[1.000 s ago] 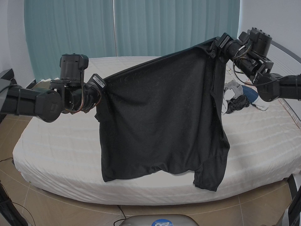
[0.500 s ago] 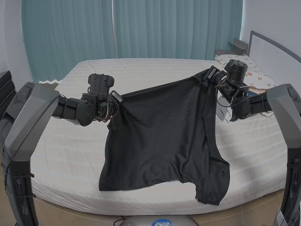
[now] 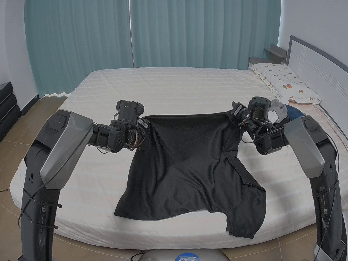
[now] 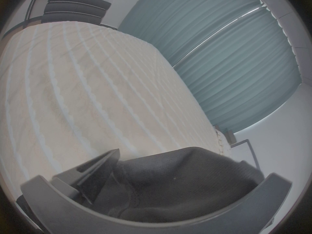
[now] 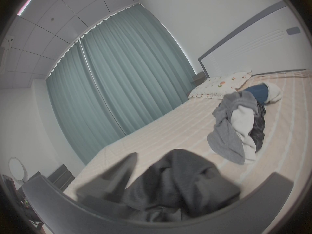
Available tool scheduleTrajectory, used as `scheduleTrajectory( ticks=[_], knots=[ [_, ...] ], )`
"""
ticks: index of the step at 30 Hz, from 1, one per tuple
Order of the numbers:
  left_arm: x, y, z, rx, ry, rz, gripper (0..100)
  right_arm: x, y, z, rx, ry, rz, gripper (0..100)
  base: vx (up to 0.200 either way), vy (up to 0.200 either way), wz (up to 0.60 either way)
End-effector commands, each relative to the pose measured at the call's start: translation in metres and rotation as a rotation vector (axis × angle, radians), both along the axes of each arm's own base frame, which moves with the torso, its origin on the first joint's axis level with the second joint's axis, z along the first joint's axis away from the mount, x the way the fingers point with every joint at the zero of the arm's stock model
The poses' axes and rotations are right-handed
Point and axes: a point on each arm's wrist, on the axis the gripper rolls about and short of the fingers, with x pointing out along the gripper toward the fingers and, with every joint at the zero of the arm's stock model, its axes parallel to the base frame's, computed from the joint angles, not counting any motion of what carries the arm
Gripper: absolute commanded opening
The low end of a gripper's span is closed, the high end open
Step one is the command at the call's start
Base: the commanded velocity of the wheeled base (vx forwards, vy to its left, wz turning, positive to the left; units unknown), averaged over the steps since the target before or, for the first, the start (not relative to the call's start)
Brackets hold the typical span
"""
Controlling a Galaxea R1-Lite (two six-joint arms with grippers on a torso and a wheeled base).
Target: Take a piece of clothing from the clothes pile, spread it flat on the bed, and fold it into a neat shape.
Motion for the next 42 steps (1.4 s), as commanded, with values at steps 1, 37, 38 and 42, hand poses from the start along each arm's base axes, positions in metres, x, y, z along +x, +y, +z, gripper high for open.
scheduleTrajectory(
  ticks=[1,37,38,42],
  knots=[
    [0.006,0.004,-0.032,0.053,0.135,0.016,100,-0.002,-0.004,-0.057,-0.036,0.141,-0.007,100,0.0,0.0,0.0],
    [-0.057,0.074,0.007,-0.158,0.449,-0.086,100,0.001,-0.074,-0.021,0.373,0.125,-0.01,100,0.0,0.0,0.0],
    [-0.059,0.074,0.006,-0.159,0.454,-0.087,100,-0.001,-0.073,-0.028,0.365,0.162,-0.015,100,0.0,0.0,0.0],
    [-0.069,0.075,-0.001,-0.158,0.47,-0.089,100,-0.007,-0.072,-0.049,0.321,0.275,-0.018,100,0.0,0.0,0.0]
  ],
)
